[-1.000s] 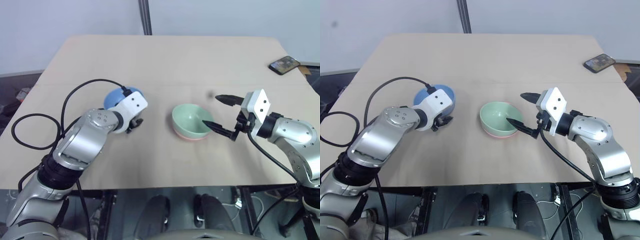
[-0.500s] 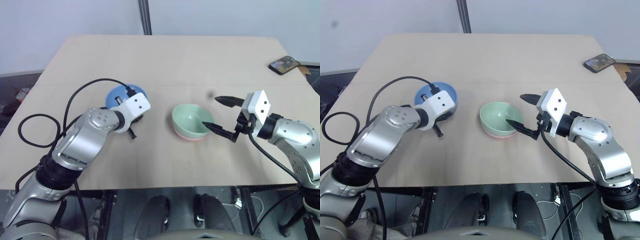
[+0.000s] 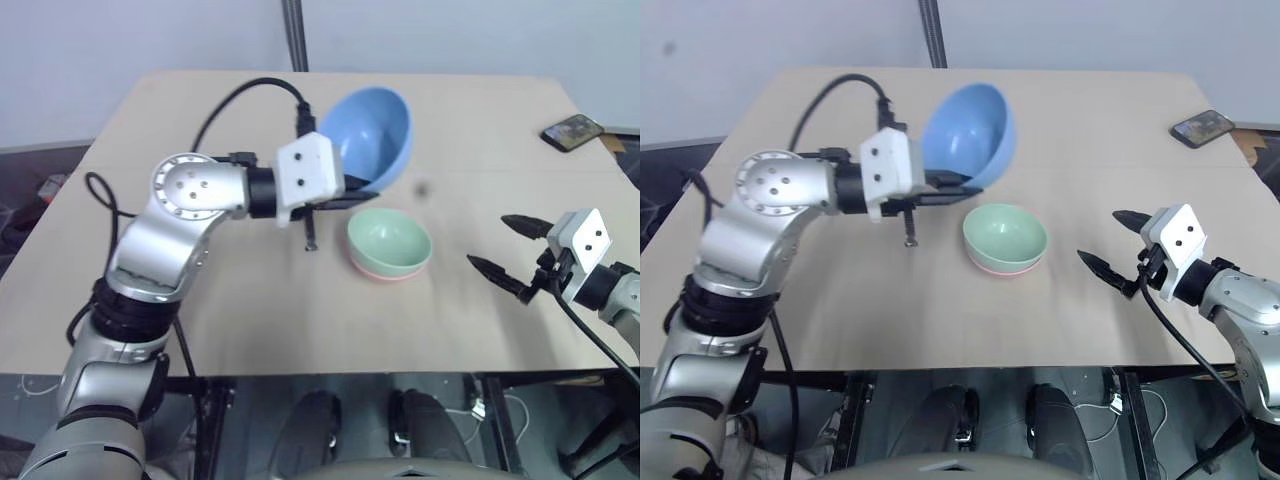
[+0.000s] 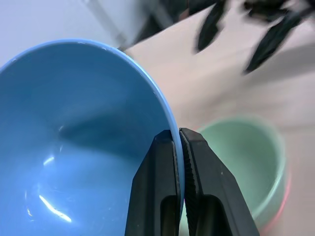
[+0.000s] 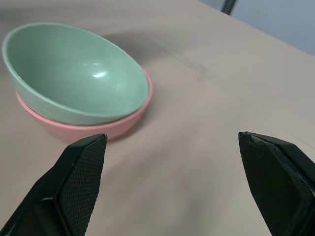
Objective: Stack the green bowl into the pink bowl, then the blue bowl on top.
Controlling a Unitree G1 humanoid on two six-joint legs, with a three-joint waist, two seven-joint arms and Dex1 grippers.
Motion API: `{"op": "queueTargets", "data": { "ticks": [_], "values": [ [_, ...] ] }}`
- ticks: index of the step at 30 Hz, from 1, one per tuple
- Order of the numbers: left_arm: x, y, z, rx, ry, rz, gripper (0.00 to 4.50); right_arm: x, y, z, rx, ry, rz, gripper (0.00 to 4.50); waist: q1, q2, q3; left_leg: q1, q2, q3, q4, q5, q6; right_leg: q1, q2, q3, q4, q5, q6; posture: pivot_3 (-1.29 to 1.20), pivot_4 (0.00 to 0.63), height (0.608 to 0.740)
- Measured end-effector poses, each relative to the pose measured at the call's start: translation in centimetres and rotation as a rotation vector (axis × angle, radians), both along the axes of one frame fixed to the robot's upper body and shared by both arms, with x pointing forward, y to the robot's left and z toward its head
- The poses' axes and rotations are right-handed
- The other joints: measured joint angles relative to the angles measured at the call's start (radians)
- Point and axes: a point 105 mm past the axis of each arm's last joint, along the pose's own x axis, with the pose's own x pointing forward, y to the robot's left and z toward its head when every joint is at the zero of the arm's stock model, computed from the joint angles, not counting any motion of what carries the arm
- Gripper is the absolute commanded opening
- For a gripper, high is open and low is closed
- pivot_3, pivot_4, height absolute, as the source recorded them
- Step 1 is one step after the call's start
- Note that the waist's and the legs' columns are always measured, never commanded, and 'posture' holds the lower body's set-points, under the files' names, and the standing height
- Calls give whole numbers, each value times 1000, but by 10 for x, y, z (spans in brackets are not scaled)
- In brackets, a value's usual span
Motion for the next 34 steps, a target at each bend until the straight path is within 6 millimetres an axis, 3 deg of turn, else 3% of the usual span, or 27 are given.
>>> {"op": "queueTargets", "data": {
  "ticks": [4, 10, 11, 16, 18, 22, 26, 31, 34],
  "values": [
    [-1, -10, -28, 70, 132, -64, 1550, -4, 3, 3, -6, -20, -8, 4500, -3, 0, 0, 0, 2, 0, 0, 0, 0, -1, 2, 1, 0, 0, 0, 0, 150, 740],
    [-4, -4, -30, 94, 255, -78, 4327, -7, 5, 1, -6, -15, -15, 4500, -1, 0, 0, -1, 2, 0, 1, 0, 0, -1, 2, 1, 0, 0, 0, 0, 150, 740],
    [-3, -2, -28, 82, 262, -69, 4478, -7, 5, 1, -5, -13, -18, 4500, -1, 0, 0, -1, 2, 0, 1, 0, 0, -1, 2, 1, 0, 0, 0, 0, 150, 740],
    [12, 14, 8, -166, 229, 83, 4478, -5, 8, -1, 40, -1, -18, 4500, -3, 0, 0, 0, 3, 0, 1, 0, 0, -1, 2, 1, 0, 0, 0, 0, 150, 740],
    [14, 34, 18, -364, 270, 147, 4478, -1, 13, -2, 48, 5, 6, 4500, -10, 2, -1, 1, 4, 1, 1, 0, 0, -1, 1, 3, 1, 0, 0, 0, 150, 740],
    [12, 76, -8, -467, 363, 350, 4478, 6, 13, -14, 50, 78, 58, 4500, -10, 1, 0, 0, 4, 1, 1, 2, -4, -1, 2, 2, 0, 0, 0, 0, 150, 740],
    [-8, 96, -22, -493, 394, 418, 4478, 10, 3, -15, 56, 107, 86, 4500, 1, 0, -1, 0, 4, 1, 1, 2, -3, -1, -2, 2, -1, 0, 0, 0, 150, 740],
    [-33, 140, -36, -459, 424, 558, 4478, 0, -32, -10, -3, 159, 65, 4500, 5, 0, -1, 0, 4, 0, 0, 1, -2, 0, -4, 0, -1, -1, -3, 0, 150, 740],
    [-42, 153, -39, -442, 437, 592, 4478, -6, -47, -7, -21, 182, 52, 4500, 4, 0, -1, 2, 4, 0, 0, 0, 0, 1, -5, -1, -1, -2, -4, 0, 150, 740]
  ]
}}
